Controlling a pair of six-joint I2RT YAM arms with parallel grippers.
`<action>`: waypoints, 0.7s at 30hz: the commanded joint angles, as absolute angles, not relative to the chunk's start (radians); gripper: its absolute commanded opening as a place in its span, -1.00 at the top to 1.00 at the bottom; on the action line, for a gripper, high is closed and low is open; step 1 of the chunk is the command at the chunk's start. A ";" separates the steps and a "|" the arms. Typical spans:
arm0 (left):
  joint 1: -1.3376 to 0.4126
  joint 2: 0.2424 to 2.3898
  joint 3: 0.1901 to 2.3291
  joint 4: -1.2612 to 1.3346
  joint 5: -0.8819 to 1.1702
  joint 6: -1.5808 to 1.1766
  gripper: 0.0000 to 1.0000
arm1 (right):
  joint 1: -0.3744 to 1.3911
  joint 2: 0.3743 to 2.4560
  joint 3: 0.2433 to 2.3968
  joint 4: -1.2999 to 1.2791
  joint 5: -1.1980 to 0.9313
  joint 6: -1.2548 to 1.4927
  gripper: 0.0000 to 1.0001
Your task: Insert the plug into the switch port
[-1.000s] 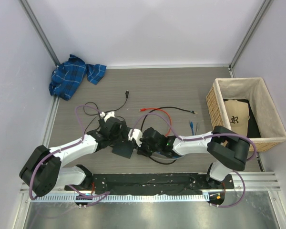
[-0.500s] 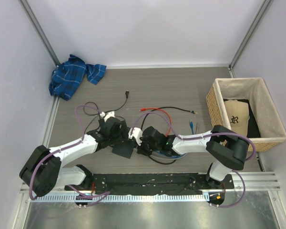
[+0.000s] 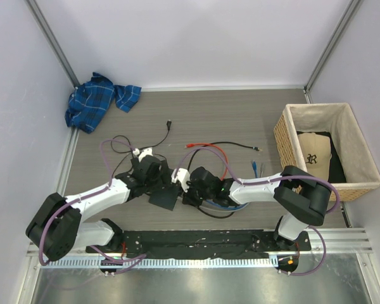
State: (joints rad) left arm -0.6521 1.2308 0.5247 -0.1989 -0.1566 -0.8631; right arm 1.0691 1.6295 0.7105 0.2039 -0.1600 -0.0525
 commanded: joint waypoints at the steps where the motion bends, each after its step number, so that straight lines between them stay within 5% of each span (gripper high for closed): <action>1: -0.650 1.256 0.495 -0.206 -0.100 -0.879 -0.72 | 1.066 1.577 0.721 0.304 -0.199 -0.038 0.98; 21: -0.650 1.275 0.500 -0.201 -0.046 -0.854 -0.72 | 1.066 1.617 0.726 0.344 -0.159 -0.080 0.98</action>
State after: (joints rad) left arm -0.6502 1.2350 0.5247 -0.1905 -0.1463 -0.8547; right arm 1.0649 1.6173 0.7010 0.2173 -0.1589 -0.0525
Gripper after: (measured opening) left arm 0.856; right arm 0.149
